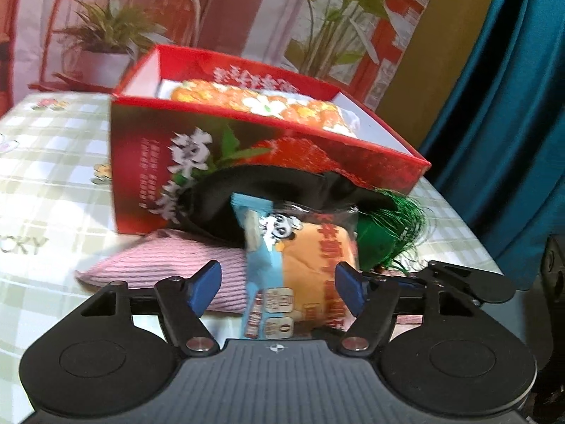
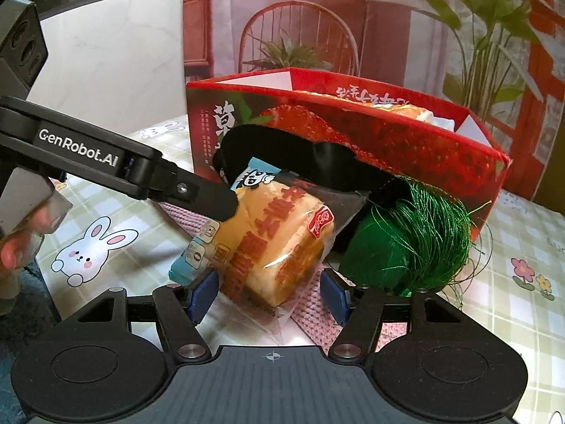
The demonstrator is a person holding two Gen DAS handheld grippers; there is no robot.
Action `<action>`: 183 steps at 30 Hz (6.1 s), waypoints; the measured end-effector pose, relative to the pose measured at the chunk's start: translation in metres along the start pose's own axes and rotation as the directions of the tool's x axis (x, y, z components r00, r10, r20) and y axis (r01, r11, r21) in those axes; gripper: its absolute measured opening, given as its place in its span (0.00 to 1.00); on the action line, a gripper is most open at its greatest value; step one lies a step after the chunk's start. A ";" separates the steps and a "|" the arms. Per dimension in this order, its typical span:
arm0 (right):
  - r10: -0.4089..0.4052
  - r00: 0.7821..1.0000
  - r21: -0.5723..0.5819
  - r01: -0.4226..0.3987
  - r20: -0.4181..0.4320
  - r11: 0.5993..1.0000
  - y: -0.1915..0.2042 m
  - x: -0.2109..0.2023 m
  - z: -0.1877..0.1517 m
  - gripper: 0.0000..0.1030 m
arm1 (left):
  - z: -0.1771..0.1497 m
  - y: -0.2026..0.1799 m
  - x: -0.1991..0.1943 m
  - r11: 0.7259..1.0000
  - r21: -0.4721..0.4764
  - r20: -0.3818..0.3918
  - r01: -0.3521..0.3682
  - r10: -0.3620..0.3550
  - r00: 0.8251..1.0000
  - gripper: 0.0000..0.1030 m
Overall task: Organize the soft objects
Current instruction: 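Grasp the wrapped bread packet with the left gripper while the right grasps it too, then carry the bread packet into the red box and open both grippers, then move both grippers down and grasp the green tassel, then lift the green tassel with both grippers, lower it into the box, open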
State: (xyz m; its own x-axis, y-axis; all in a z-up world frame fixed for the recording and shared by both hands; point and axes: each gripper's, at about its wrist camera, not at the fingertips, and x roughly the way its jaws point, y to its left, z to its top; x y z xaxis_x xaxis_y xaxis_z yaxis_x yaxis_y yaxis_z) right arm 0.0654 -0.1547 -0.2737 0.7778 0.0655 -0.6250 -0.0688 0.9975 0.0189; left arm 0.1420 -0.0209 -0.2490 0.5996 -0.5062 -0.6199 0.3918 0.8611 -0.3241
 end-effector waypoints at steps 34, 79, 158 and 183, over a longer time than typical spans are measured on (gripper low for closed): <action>0.011 0.993 -0.078 -0.002 0.117 0.997 0.014 -0.035 0.019 0.50 | 0.002 -0.020 -0.033 0.995 0.010 0.101 0.097 -0.098 0.990 0.53; 0.118 0.990 -0.040 -0.115 0.080 0.993 -0.022 0.086 0.160 0.48 | 0.135 0.039 0.014 0.990 0.002 0.092 -0.138 0.137 0.986 0.55; 0.113 0.990 0.081 -0.120 0.084 0.989 -0.021 -0.012 0.014 0.40 | -0.003 -0.011 0.027 0.979 -0.134 -0.022 0.154 -0.159 0.987 0.67; 0.098 0.974 -0.043 -0.091 0.205 0.995 -0.012 -0.056 0.039 0.38 | 0.030 -0.030 -0.020 0.976 -0.018 0.126 0.215 -0.211 0.969 0.62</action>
State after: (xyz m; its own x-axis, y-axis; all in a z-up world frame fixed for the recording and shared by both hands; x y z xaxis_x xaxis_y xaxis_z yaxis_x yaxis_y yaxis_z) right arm 0.0473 -0.1697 -0.2088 0.8787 0.1675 -0.4471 -0.1662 0.9852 0.0424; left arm 0.1393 -0.0380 -0.2056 0.5865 -0.6784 -0.4424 0.4986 0.7329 -0.4629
